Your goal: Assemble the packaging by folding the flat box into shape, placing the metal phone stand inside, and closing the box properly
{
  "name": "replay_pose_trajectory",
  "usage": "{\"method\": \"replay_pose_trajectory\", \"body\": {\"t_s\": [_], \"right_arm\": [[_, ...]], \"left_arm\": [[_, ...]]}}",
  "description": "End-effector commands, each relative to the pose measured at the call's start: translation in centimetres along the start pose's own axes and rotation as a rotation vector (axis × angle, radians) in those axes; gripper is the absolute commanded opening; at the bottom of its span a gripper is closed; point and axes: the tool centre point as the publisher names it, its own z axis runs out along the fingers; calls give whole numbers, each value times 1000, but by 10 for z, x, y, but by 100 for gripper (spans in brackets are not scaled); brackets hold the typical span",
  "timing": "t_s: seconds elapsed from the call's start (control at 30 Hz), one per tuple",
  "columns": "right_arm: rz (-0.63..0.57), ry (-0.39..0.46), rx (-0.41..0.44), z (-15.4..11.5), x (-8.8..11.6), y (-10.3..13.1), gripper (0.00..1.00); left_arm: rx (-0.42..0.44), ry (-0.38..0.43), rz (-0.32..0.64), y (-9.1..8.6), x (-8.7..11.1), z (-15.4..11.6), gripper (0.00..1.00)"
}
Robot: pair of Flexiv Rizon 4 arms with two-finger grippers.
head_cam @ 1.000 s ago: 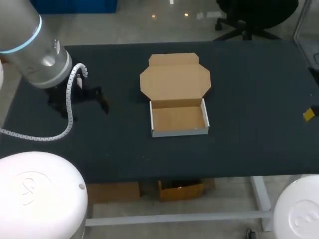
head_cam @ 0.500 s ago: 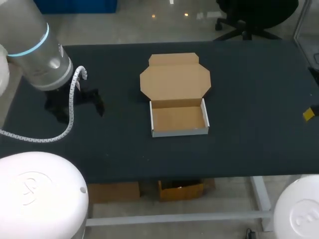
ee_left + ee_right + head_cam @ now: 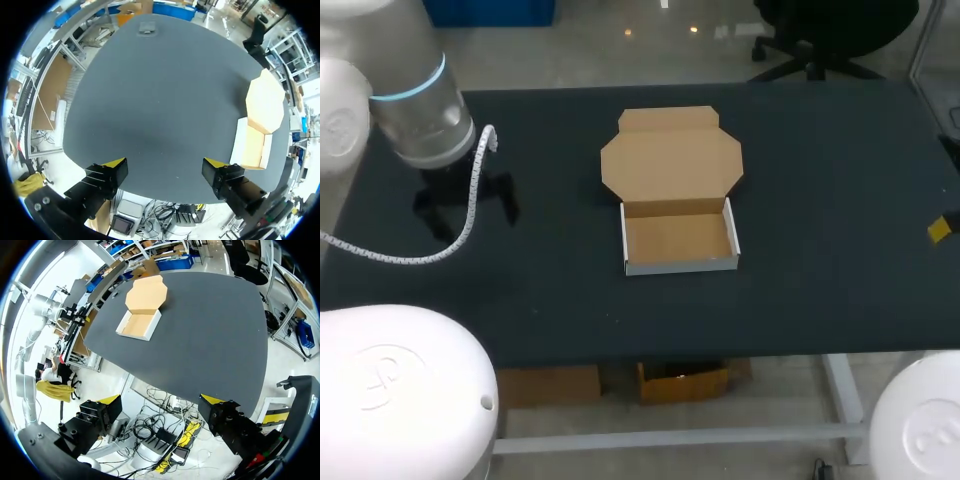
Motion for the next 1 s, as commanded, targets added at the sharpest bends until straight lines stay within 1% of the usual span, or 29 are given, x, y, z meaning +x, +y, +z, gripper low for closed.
{"method": "replay_pose_trajectory", "body": {"t_s": [0.03,0.17,0.2,0.4,0.53,1.0], "right_arm": [[0,2,2,-2,1,-1,100],[0,2,2,-2,1,-1,100],[0,2,2,-2,1,-1,100],[0,2,2,-2,1,-1,100],[0,2,2,-2,1,-1,100],[0,2,2,-2,1,-1,100]], "left_arm": [[-83,-61,-18,-23,5,22,100],[-104,-65,-30,-35,0,33,100],[-106,-77,-38,-37,-2,36,100],[-142,-86,-79,-54,-10,53,100],[-158,-89,-98,-62,-16,61,100],[-160,-89,-102,-63,-18,62,100]]}}
